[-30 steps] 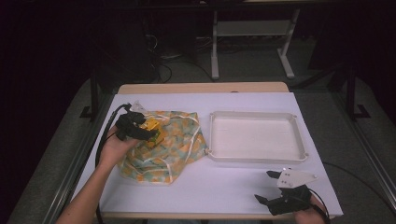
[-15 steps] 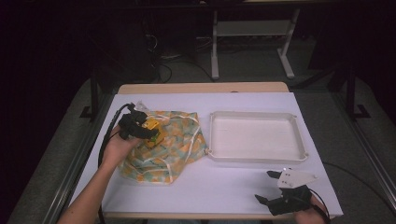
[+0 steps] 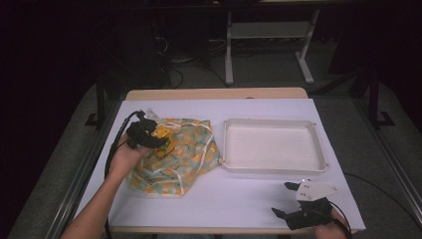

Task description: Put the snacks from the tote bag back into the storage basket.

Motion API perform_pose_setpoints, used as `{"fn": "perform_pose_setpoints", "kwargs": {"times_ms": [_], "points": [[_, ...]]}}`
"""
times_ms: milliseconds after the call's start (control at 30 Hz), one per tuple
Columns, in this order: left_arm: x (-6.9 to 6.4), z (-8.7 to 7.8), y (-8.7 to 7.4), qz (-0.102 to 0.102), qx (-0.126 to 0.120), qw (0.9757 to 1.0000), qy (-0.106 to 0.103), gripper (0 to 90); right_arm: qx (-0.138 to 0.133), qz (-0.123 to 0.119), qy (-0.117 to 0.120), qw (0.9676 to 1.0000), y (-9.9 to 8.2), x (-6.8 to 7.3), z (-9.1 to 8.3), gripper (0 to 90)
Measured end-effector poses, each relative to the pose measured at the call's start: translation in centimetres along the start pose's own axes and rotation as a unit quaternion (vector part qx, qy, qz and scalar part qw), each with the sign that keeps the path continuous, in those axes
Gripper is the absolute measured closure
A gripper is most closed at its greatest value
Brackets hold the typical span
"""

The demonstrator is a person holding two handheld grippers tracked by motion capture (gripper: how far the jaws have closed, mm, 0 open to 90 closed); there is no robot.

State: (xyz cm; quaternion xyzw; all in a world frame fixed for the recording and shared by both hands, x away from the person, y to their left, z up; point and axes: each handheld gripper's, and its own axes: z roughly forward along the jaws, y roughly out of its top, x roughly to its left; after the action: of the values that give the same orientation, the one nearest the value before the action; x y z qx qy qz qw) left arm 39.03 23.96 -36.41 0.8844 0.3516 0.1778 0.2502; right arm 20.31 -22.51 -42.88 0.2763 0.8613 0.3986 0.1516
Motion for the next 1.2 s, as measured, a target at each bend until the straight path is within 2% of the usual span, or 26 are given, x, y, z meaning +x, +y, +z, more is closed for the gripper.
{"fn": "perform_pose_setpoints", "kwargs": {"times_ms": [133,567,633,733,767,1167,1200], "points": [[0.3,-0.1,0.0,-0.003,0.004,1.0000,-0.008,48.3,0.000,0.001,0.000,1.0000,0.0,0.0,0.0,13.4],[0.4,-0.1,0.0,-0.007,0.000,0.9999,-0.013,50.0,-0.001,0.001,-0.002,1.0000,-0.1,0.0,-0.1,13.5],[0.4,-0.1,0.0,-0.008,0.000,0.9999,-0.015,50.1,0.000,-0.005,-0.004,1.0000,-0.1,-0.1,-0.1,13.4],[0.5,-0.2,0.1,-0.008,0.003,0.9998,-0.017,50.1,-0.001,0.001,-0.001,1.0000,-0.1,-0.1,-0.1,13.5],[0.5,-0.3,0.1,-0.003,0.002,0.9999,-0.015,50.1,-0.001,0.001,-0.001,1.0000,-0.1,-0.1,-0.1,13.5],[0.2,-2.3,1.7,-0.001,-0.023,0.9996,-0.018,50.2,-0.003,0.001,-0.003,1.0000,-0.1,-0.1,-0.2,13.5],[0.2,-2.5,1.8,0.005,-0.023,0.9996,-0.017,50.2,-0.003,0.000,-0.002,1.0000,-0.1,-0.1,-0.2,13.5]]}}
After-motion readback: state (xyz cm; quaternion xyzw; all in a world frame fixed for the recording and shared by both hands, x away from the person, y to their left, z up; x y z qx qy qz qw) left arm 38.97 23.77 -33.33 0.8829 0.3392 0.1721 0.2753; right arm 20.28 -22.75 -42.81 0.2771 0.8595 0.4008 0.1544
